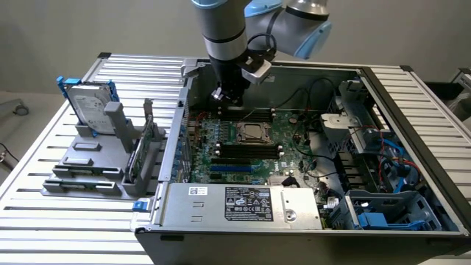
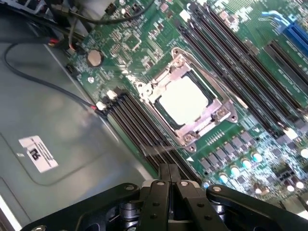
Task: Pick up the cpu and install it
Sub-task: 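Install the first cpu locking lever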
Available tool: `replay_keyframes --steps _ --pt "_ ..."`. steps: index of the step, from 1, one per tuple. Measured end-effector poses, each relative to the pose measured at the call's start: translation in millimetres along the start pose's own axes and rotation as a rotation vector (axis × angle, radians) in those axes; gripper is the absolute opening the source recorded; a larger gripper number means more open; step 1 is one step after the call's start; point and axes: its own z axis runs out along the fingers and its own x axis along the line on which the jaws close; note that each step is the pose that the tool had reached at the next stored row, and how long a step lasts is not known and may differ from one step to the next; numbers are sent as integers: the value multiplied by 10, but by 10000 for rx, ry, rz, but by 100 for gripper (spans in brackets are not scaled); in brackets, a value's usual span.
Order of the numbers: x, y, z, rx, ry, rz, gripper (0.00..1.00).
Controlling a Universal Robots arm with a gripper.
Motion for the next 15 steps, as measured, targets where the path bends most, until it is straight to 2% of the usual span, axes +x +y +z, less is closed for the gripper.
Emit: replay_keyframes --steps 4,15 --pt "11 20 24 -57 55 -19 11" --pt "-38 27 168 -47 44 -16 11"
